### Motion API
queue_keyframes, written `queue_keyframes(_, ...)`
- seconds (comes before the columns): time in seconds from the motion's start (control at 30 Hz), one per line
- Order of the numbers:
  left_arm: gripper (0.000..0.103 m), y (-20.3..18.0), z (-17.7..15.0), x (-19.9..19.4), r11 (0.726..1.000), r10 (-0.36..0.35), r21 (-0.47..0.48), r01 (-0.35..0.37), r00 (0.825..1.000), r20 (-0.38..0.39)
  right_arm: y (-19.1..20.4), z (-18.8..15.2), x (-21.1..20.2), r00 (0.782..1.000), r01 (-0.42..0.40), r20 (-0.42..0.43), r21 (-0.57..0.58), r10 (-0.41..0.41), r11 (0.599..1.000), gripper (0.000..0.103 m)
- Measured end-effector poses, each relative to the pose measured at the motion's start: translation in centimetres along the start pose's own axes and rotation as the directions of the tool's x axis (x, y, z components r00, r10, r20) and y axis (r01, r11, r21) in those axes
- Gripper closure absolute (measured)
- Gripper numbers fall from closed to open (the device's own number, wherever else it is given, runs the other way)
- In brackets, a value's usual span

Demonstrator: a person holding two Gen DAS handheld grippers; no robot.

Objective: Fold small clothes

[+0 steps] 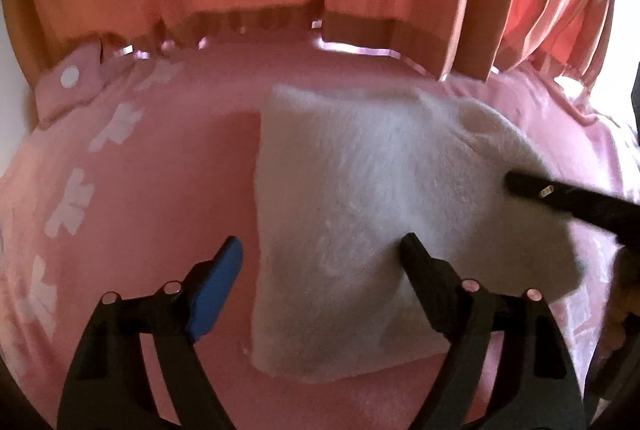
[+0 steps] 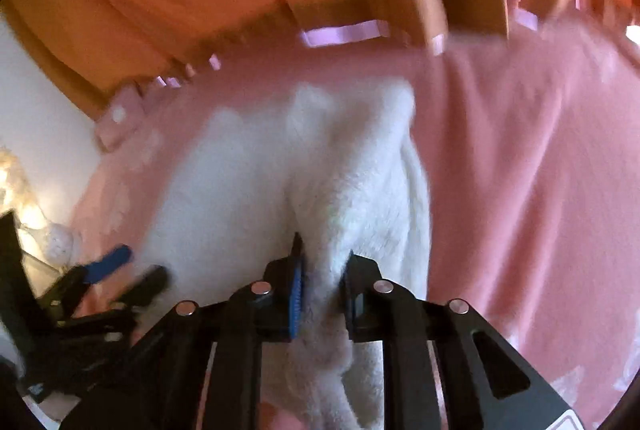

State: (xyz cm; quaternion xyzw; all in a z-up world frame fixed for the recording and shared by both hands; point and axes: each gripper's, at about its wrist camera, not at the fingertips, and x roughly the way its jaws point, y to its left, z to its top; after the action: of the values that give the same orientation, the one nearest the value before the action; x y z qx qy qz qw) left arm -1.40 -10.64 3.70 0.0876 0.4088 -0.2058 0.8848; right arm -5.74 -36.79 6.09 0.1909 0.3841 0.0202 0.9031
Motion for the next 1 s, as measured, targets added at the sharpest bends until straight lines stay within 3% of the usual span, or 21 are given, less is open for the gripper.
queue_keyframes(0.07,0.024,-0.3,0.1,-0.3,1.0,0.012,0.025,-0.013,1.0,0.018,-0.1,-0.2,-1.3,0.999,-0.005,0.032,-0.01,0.006,1.0,0.09)
queue_keyframes(0.1,0.023,-0.5,0.1,-0.1,0.999,0.015,0.034,-0.016,1.0,0.014,-0.6,-0.7,-0.6,1.0,0.02,0.007,-0.011,-0.02,1.0,0.09)
queue_keyframes(0.13,0.022,-0.6,-0.2,0.6,0.999,0.017,0.041,-0.017,1.0,-0.007,-1.7,-1.6,1.7,0.994,0.076,-0.075,-0.018,-0.078,0.997,0.09)
queue_keyframes(0.2,0.022,-0.8,-0.6,1.8,0.999,-0.004,0.033,0.006,0.998,-0.056,-3.7,-3.4,5.3,0.976,0.099,-0.195,0.013,-0.095,0.995,0.088)
queue_keyframes(0.3,0.021,-1.1,-1.4,2.3,1.0,-0.013,0.024,0.015,0.997,-0.072,-4.6,-3.3,3.3,0.992,0.031,-0.129,0.094,-0.018,0.995,0.08)
queue_keyframes(0.37,0.02,-1.1,-1.4,2.0,1.0,-0.011,0.023,0.013,0.998,-0.059,-4.9,-3.2,1.5,0.996,0.016,-0.092,0.126,-0.005,0.992,0.059)
queue_keyframes(0.43,0.015,-0.6,-1.0,1.8,0.999,-0.049,-0.017,0.048,0.997,-0.056,-5.1,-3.4,1.1,0.995,0.023,-0.102,0.129,-0.01,0.991,0.046)
queue_keyframes(0.53,0.01,0.4,-0.4,2.5,0.987,-0.137,-0.097,0.13,0.988,-0.073,-5.3,-4.1,2.3,0.987,0.0,-0.159,0.148,0.023,0.989,0.042)
queue_keyframes(0.67,0.006,2.0,-0.5,5.4,0.964,-0.205,-0.197,0.178,0.97,-0.131,-5.4,-5.2,4.8,0.972,-0.026,-0.227,0.168,0.064,0.985,0.034)
queue_keyframes(0.8,0.005,3.3,-1.4,7.4,0.907,-0.328,-0.325,0.267,0.933,-0.148,-4.9,-5.3,6.6,0.963,-0.063,-0.247,0.184,0.108,0.981,0.025)
queue_keyframes(1.0,0.005,2.6,-1.3,7.6,0.901,-0.326,-0.343,0.264,0.935,-0.137,-4.5,-3.9,8.6,0.958,-0.081,-0.258,0.179,0.126,0.981,0.019)
